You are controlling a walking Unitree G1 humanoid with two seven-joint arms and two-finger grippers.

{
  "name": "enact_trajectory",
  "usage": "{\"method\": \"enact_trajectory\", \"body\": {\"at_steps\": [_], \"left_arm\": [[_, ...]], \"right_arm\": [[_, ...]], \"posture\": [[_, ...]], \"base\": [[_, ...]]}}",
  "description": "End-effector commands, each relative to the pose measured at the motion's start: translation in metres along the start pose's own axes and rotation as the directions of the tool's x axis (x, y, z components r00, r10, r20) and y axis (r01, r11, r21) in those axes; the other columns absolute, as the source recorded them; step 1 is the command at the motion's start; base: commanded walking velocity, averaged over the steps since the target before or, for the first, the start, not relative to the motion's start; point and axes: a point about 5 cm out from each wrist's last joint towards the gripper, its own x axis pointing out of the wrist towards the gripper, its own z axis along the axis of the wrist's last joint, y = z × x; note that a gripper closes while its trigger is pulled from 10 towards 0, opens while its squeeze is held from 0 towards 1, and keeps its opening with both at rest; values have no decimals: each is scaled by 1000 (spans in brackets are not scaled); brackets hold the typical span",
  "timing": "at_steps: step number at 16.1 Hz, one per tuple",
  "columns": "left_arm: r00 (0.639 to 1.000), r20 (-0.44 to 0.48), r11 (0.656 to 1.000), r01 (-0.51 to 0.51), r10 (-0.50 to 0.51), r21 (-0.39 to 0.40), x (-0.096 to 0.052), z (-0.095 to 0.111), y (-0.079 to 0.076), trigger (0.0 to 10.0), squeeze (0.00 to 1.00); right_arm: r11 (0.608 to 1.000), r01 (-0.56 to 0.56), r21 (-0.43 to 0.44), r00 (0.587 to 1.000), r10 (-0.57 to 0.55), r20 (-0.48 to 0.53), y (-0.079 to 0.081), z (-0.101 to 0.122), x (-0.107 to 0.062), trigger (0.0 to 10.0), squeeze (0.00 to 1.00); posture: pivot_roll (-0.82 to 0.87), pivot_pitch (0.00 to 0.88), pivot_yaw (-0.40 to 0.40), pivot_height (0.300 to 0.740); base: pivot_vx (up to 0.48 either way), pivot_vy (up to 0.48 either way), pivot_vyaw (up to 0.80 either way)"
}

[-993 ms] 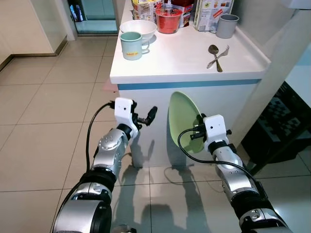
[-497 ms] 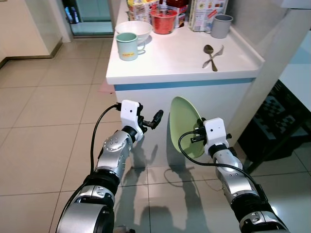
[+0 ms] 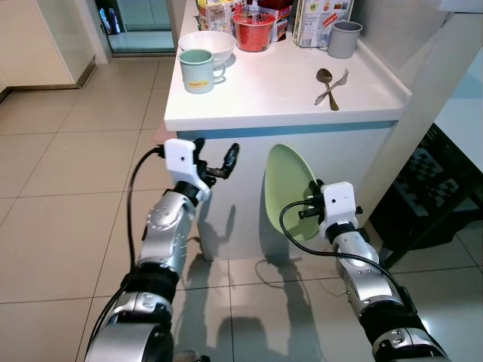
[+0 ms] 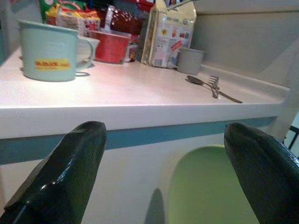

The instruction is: Setting the table

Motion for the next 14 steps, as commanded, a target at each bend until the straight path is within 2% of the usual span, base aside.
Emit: {"method": "enact_trajectory", "body": {"at_steps": [1,3,4,5,6,10,14], "left_arm": [[1000,2,1000,-1,1,12,-3,2,5,10000,0],[1000,-9,999,-17,17,34,-11,2,15,10000,0],[999,-29,998,-39,40,47,-17,0,25,10000,0],[995,-57,996,-76,79,56,-25,-3,37,10000,0],[994,-63,995,-88,91,53,-26,-4,39,10000,0],[994,-65,994,-84,89,74,-24,-3,37,10000,0],[994,-79,995,-73,79,74,-22,-5,33,10000,0]], "right_arm": [[999,41,11,996,-41,84,-11,17,7,10000,0],[998,65,11,993,-66,93,-21,18,7,10000,0],[996,85,15,993,-86,83,-26,15,6,10000,0],[996,90,10,994,-91,68,-24,14,7,10000,0],[996,87,8,994,-88,68,-22,14,9,10000,0],[999,50,8,996,-51,69,-10,15,12,10000,0],[999,47,8,998,-47,49,-7,12,12,10000,0]], "posture": [[1,0,-1,740],[1,0,-3,740],[5,0,-12,740],[12,0,-15,740],[13,0,-15,740],[21,0,-16,740],[13,0,-10,740]], "base": [[0,0,0],[0,0,0],[0,0,0],[0,0,0],[0,0,0],[0,0,0],[0,0,0]]}}
